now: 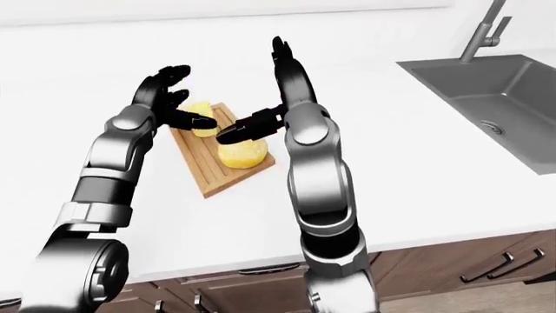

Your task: Place the bread and cheese on the cutting board.

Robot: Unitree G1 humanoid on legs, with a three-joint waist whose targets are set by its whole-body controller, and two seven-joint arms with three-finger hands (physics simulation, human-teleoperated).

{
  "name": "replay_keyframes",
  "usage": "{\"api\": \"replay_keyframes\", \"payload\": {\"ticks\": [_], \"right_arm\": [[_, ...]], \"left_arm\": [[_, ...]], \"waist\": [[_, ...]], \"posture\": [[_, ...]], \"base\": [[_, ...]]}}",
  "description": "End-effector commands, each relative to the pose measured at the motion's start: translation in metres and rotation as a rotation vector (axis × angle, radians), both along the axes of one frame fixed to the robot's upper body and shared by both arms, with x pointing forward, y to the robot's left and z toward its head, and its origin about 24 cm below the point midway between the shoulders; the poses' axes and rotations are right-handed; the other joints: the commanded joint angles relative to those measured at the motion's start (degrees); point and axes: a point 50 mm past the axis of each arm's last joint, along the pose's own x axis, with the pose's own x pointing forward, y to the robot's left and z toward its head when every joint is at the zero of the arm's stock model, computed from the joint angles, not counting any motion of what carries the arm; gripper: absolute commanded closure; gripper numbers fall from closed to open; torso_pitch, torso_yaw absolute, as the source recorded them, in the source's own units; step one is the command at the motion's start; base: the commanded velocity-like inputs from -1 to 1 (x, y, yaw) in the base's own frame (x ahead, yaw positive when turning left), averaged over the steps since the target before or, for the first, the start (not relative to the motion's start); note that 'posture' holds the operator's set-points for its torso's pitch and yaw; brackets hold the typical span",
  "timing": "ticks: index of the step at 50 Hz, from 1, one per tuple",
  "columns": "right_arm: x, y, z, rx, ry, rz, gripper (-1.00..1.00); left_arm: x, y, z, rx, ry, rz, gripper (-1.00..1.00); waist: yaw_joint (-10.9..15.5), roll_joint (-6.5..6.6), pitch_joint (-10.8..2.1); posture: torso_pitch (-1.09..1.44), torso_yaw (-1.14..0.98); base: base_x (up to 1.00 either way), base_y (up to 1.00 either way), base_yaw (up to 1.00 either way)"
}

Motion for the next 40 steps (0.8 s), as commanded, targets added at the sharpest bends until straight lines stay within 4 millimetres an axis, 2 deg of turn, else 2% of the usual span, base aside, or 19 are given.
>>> {"api": "replay_keyframes", "payload": {"ticks": [1,7,10,13,19,22,25,31,35,40], "right_arm": [[-0.005,0.002,0.017,0.007,-0.09,0.009,-1.0],[-0.004,0.0,0.015,0.01,-0.089,0.004,-1.0],[-0.001,-0.005,0.019,0.023,-0.095,-0.015,-1.0],[-0.001,-0.01,0.03,0.04,-0.111,-0.034,-1.0],[-0.013,-0.019,0.052,0.05,-0.176,-0.086,-1.0],[-0.023,-0.028,0.067,0.032,-0.236,-0.136,-1.0],[-0.032,-0.032,0.075,0.033,-0.265,-0.15,-1.0],[-0.063,-0.037,0.078,-0.094,-0.401,-0.221,-1.0],[-0.085,-0.035,0.09,-0.157,-0.528,-0.249,-1.0],[-0.104,-0.038,0.098,-0.151,-0.653,-0.275,-1.0]], "left_arm": [[-0.001,-0.003,0.027,0.007,-0.11,-0.016,-1.0],[-0.002,-0.003,0.029,-0.005,-0.119,-0.02,-1.0],[-0.007,-0.004,0.039,-0.044,-0.132,-0.035,-1.0],[-0.02,-0.005,0.062,-0.095,-0.185,-0.037,-1.0],[-0.054,-0.009,0.088,-0.121,-0.272,-0.028,-1.0],[-0.077,-0.013,0.103,-0.13,-0.337,-0.043,-1.0],[-0.09,-0.011,0.114,-0.149,-0.392,-0.022,-1.0],[-0.12,-0.011,0.11,-0.167,-0.471,-0.012,-1.0],[-0.144,-0.019,0.123,-0.22,-0.643,-0.043,-1.0],[-0.163,-0.016,0.138,-0.236,-0.799,-0.03,-1.0]], "waist": [[0.0,0.16,-1.75],[0.0,0.2,-1.85],[0.0,0.2,-1.88],[-0.1,0.2,-1.83],[-0.2,0.05,-1.14],[-0.2,0.07,-0.9],[-0.1,0.02,-0.65],[0.0,-0.19,-0.15],[0.1,-0.08,-0.02],[0.1,0.36,0.53]], "posture": [[0.0,0.0],[0.0,0.0],[0.0,0.0],[0.0,0.0],[0.0,0.0],[0.0,0.0],[0.0,0.0],[0.0,0.0],[0.0,0.0],[0.0,0.0]], "base": [[0.0,0.0,0.0],[0.0,0.0,0.0],[0.0,0.0,0.0],[0.0,0.0,0.0],[0.0,0.0,0.0],[0.0,0.0,0.0],[0.0,0.0,0.0],[0.0,0.0,0.0],[0.0,0.0,0.0],[0.0,0.0,0.0]]}}
